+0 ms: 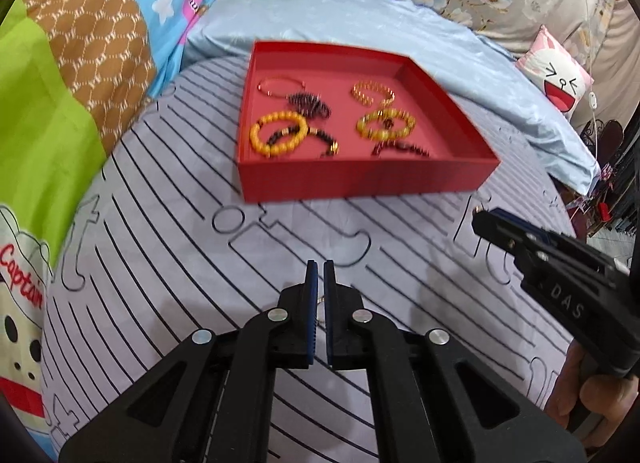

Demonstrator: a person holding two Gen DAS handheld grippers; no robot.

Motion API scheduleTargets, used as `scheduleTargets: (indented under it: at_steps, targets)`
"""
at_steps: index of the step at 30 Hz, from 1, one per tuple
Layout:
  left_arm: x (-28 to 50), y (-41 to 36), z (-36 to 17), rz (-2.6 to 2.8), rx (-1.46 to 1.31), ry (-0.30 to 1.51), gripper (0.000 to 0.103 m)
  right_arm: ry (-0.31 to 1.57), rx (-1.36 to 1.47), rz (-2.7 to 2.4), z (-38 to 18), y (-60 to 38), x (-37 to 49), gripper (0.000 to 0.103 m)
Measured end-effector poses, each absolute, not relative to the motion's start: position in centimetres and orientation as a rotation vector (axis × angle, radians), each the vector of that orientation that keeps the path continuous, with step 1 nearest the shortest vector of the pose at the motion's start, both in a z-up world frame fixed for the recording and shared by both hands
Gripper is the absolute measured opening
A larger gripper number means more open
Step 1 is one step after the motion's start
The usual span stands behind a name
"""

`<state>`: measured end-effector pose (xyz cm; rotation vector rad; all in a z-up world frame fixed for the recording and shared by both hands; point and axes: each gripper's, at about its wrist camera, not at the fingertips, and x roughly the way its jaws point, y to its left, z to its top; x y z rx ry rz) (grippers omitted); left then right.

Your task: Organize jewelry

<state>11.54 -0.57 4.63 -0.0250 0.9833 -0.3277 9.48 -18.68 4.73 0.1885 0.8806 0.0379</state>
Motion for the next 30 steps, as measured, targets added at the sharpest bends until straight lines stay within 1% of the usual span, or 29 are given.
scheduleTargets:
  at_steps: [3, 4, 5, 6, 7, 13, 22, 23, 24, 25, 30]
  targets:
    - [11.2, -0.3, 4.4, -0.331, -0.015, 0.993, 0.005, 0.883, 0.201, 0.034, 4.6, -19.0, 9.1, 0.016]
    - [10.9, -0.1, 4.1, -0.327, -0.011, 1.001, 0.013, 0.888, 0.206, 0.033, 4.4, -19.1, 9.0, 0.016]
    - [10.6, 0.1, 3.7, -0.321, -0.008, 1.011, 0.019, 0.894, 0.210, 0.031, 4.2, -19.2, 8.8, 0.016]
    - [10.3, 0.2, 3.4, -0.315, -0.009, 1.016, 0.029, 0.898, 0.213, 0.031, 4.1, -19.2, 8.7, 0.016]
    - [9.9, 0.4, 2.9, -0.311, -0.012, 1.020, 0.032, 0.900, 0.214, 0.031, 4.0, -19.1, 8.6, 0.016]
    - [9.1, 0.5, 1.0, -0.309, -0.018, 1.060, 0.033, 0.918, 0.221, 0.032, 3.3, -19.0, 8.3, 0.016]
    - [10.5, -1.8, 0.7, -0.356, 0.004, 1.033, 0.032, 0.922, 0.215, 0.032, 3.1, -18.8, 8.4, 0.016]
    - [10.5, -1.9, 0.7, -0.361, 0.004, 1.033, 0.030, 0.923, 0.214, 0.032, 3.1, -18.8, 8.4, 0.016]
    - [10.5, -2.0, 0.7, -0.366, 0.006, 1.033, 0.022, 0.923, 0.214, 0.033, 3.1, -18.8, 8.4, 0.016]
    - [10.5, -2.1, 0.6, -0.371, 0.011, 1.033, 0.017, 0.924, 0.214, 0.032, 3.1, -18.8, 8.4, 0.016]
    - [10.3, -2.0, 0.6, -0.383, 0.009, 1.031, 0.017, 0.926, 0.220, 0.034, 3.0, -18.9, 8.4, 0.016]
